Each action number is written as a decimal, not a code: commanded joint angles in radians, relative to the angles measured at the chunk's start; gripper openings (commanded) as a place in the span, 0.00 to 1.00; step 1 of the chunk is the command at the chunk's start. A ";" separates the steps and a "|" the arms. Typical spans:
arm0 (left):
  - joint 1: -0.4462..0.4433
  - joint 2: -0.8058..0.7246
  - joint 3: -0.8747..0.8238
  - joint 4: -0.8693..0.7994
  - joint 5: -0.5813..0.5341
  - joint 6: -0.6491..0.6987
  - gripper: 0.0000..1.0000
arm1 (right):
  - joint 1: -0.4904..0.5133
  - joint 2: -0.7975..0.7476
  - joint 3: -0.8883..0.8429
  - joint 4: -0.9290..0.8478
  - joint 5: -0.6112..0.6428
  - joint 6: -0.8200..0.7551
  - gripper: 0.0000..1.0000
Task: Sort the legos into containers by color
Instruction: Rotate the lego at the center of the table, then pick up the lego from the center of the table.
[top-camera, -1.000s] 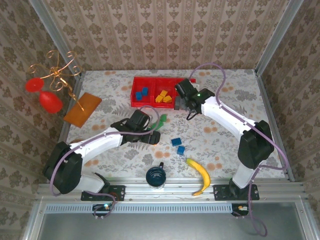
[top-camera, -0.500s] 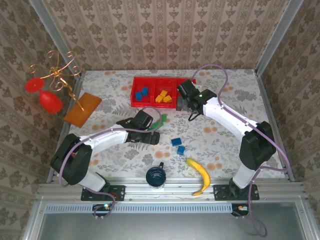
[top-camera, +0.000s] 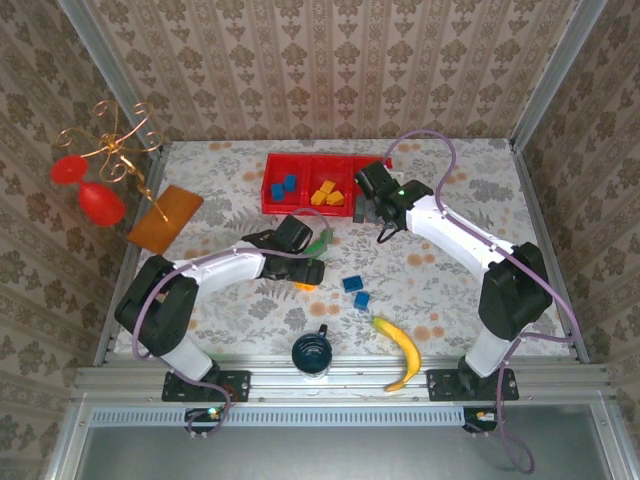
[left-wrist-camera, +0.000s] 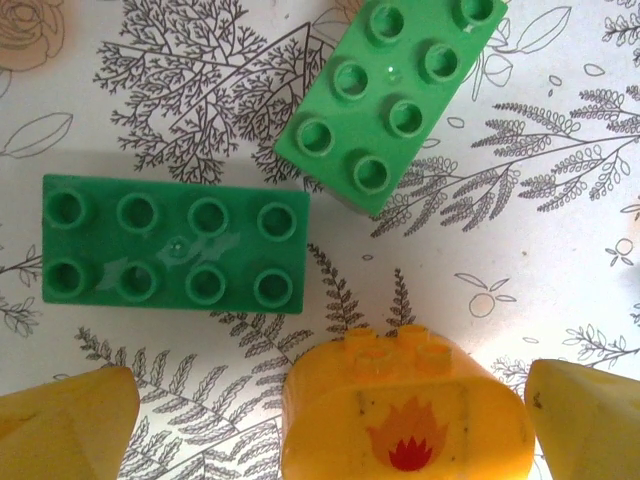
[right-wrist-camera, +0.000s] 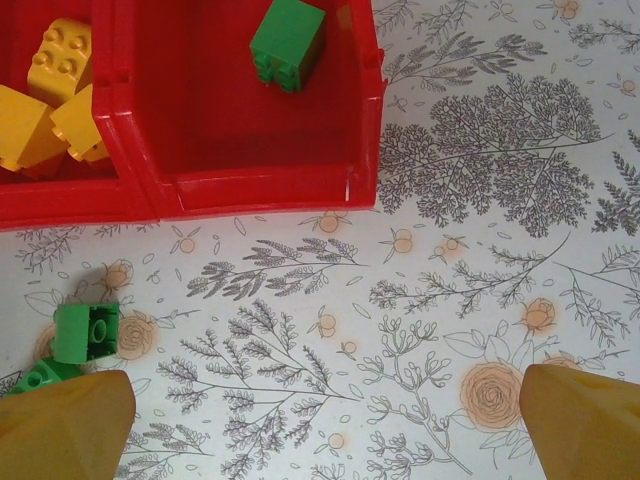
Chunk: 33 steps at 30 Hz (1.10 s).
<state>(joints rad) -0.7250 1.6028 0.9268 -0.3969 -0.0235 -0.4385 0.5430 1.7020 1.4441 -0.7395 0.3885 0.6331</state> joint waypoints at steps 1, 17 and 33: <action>0.004 0.008 0.015 -0.035 -0.001 0.001 1.00 | -0.005 -0.008 -0.005 0.003 0.005 0.020 1.00; 0.003 -0.137 -0.089 -0.100 -0.024 -0.033 0.72 | -0.004 -0.002 0.002 0.012 -0.015 0.027 1.00; 0.002 0.000 -0.033 -0.026 -0.007 0.000 0.87 | -0.003 -0.028 -0.024 0.027 -0.020 0.028 1.00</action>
<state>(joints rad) -0.7250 1.5745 0.8654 -0.4267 -0.0303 -0.4522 0.5430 1.7008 1.4273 -0.7200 0.3668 0.6373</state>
